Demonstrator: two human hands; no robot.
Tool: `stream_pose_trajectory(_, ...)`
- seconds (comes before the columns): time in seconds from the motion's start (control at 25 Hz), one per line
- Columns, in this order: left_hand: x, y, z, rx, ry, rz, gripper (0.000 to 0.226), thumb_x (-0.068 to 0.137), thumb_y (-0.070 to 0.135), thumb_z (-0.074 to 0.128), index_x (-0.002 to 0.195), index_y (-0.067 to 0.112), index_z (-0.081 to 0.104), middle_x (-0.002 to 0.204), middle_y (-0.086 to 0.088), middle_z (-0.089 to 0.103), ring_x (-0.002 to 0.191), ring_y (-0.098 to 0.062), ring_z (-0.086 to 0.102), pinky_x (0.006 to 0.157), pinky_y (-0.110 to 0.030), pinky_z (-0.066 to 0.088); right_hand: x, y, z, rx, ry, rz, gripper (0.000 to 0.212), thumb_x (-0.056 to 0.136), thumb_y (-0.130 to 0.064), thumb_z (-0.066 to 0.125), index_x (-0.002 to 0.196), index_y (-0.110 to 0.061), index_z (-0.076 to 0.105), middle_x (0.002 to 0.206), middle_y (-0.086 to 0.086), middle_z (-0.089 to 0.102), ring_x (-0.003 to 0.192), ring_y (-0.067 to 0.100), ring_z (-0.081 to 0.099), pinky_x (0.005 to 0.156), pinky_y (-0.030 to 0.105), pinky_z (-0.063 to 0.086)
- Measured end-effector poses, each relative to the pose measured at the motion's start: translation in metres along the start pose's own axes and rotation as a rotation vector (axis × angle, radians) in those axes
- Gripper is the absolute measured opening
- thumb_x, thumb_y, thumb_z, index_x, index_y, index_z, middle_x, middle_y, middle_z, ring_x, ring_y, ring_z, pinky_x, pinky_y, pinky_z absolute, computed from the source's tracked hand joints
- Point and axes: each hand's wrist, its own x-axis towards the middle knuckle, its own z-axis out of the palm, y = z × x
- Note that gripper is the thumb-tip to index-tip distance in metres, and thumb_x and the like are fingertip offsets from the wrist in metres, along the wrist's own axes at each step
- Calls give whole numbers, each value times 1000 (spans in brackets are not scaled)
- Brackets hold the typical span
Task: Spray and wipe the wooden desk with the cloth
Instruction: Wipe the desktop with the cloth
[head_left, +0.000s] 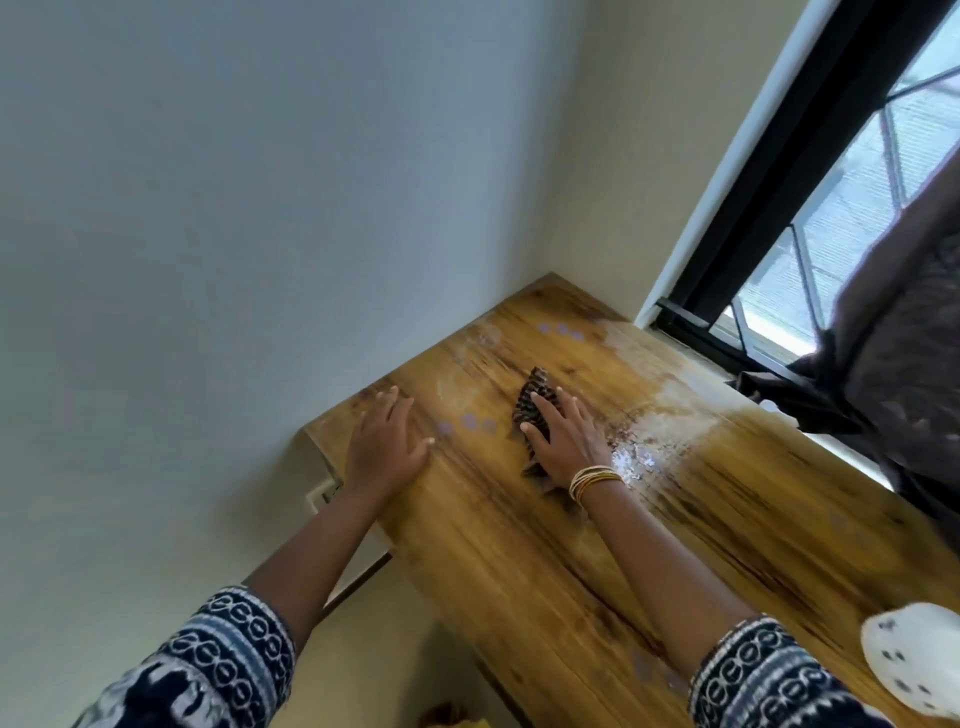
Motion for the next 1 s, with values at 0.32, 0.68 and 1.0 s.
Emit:
stream_pose_trajectory(0.32, 4, -17, 17, 220, -183, 52, 99, 85, 77, 26, 155, 15, -5, 164, -4, -8, 150, -20, -10, 121, -44, -5, 8, 8, 35, -97, 190, -91, 47, 101, -37, 39, 143, -19, 46, 157, 11, 30, 142, 32, 33, 111, 46, 37)
stream_pose_trajectory(0.68, 5, -26, 28, 245, -102, 75, 103, 77, 83, 13, 156, 19, 1, 164, 0, -1, 151, -17, -3, 120, -43, -1, 74, 24, 23, -81, 213, 202, 48, 101, -33, 32, 145, -15, 42, 158, 10, 28, 143, 30, 29, 112, 45, 33)
stream_pose_trajectory(1.0, 4, -23, 26, 227, -83, 60, 100, 78, 81, 18, 156, 21, 4, 164, 4, 0, 151, -14, -3, 122, -43, 2, 72, -13, 27, -124, 145, -59, 48, 100, -27, 37, 148, -21, 37, 154, 13, 35, 140, 36, 34, 109, 52, 38)
